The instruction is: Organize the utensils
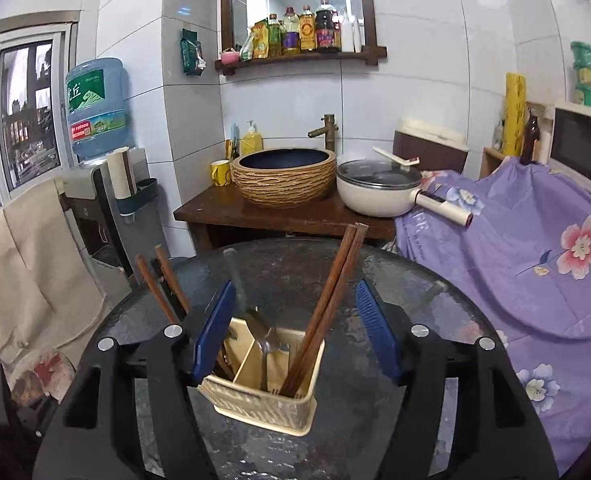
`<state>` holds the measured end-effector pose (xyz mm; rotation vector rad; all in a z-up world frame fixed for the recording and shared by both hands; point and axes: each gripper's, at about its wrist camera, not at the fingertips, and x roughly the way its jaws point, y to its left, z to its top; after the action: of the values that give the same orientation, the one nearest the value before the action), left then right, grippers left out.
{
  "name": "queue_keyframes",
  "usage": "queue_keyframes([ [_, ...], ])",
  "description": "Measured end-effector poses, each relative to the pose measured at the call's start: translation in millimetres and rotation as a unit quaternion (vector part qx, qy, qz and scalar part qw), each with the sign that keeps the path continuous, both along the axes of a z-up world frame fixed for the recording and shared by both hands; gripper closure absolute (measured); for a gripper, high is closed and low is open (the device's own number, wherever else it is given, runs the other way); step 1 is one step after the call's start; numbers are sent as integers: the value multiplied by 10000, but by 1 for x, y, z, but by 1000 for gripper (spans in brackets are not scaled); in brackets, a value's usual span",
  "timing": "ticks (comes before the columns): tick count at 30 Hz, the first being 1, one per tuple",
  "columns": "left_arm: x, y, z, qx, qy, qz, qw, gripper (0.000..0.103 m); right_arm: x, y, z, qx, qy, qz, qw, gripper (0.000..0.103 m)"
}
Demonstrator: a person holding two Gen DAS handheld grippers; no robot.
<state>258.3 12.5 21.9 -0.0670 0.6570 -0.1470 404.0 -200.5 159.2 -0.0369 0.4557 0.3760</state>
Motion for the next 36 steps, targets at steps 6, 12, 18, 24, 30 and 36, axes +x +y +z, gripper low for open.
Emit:
queue_keyframes([
  [6,-27,-2,-3,340,-715,40,9969,6,-81,-9,-33,-53,-663,-36,9978,10],
  [12,-66,16,-15,-78,-1072,264,9939,6,-167,-25,-90,29,-862,-120,9962,6],
  [18,-108,1,-20,313,-1285,243,9909,6,-240,-43,-141,298,-736,-251,9965,6],
  [24,-154,-23,-23,671,-1572,-4,9853,6,-289,-57,-151,336,-857,-287,9953,6],
  [30,-182,-20,-22,498,-1546,2,9867,6,-324,-67,-152,388,-1011,-302,9937,6],
  [36,-205,-11,-13,255,-1773,-19,9838,6,-345,-75,-144,494,-1157,-247,9917,6],
])
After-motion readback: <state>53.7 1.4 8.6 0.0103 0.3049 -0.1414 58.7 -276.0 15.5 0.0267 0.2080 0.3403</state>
